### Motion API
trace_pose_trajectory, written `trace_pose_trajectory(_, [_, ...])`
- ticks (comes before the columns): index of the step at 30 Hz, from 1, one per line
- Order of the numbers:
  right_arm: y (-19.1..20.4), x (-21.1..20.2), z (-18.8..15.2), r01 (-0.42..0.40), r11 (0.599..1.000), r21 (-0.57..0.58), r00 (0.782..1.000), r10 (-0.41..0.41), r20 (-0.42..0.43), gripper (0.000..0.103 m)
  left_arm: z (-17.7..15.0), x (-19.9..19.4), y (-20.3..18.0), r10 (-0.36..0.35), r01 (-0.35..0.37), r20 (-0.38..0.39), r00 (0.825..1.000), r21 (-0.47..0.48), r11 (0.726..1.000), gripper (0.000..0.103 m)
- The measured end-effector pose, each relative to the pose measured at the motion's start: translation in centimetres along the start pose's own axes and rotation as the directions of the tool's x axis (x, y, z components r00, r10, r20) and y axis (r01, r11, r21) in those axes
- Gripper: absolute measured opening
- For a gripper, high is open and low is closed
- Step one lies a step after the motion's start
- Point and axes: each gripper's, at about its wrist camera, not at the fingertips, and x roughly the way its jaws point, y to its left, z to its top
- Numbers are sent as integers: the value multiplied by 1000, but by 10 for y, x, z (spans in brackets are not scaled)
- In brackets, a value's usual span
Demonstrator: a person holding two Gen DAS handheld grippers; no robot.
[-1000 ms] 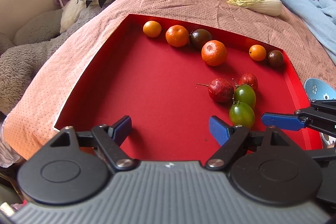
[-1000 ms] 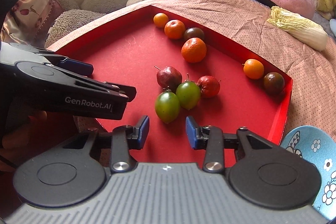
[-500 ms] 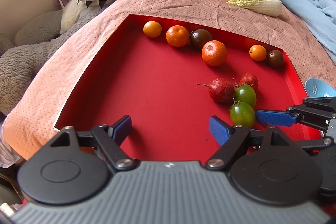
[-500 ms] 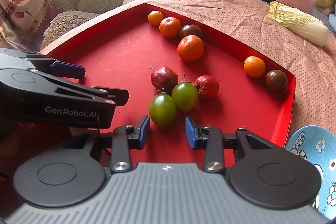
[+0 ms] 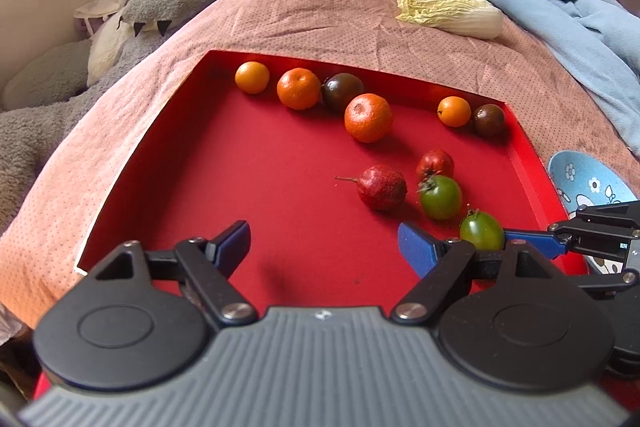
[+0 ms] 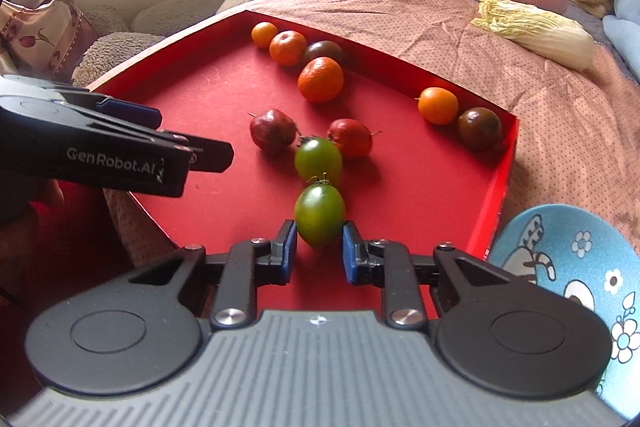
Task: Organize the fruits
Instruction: 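Close the right gripper on a green cherry tomato, then grasp a dark-red fruit with the left gripper while the right lifts the green tomato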
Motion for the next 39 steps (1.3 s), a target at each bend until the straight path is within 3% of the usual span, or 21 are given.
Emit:
trace_pose_trajectory(4, [-15, -2, -7, 18, 999, 39, 1000, -18, -2, 28, 7, 12, -16, 22, -22, -3, 1000, 64, 998, 83])
trace_pose_trajectory(11, [-25, 1, -7, 25, 997, 71, 1000, -25, 11, 30, 21, 34, -19, 33, -30, -39, 999, 65, 997, 83])
trace_pose_trajectory(15, [-27, 4, -5, 32, 996, 77, 999, -34, 17, 37, 26, 40, -22, 44, -41, -46, 998, 72, 997, 82])
trace_pose_trajectory(22, [-32, 6, -4, 37, 997, 73, 999, -39, 22, 34, 18, 41, -30, 78, -73, -41, 996, 116, 991, 46])
trace_pose_trajectory(23, [-33, 6, -5, 36, 996, 77, 999, -38, 24, 33, 18, 40, -30, 77, -72, -39, 996, 117, 991, 34])
trace_pose_trajectory(39, [-26, -32, -6, -11, 995, 100, 996, 2, 93, 32, 10, 19, -31, 66, -62, -51, 997, 70, 996, 34])
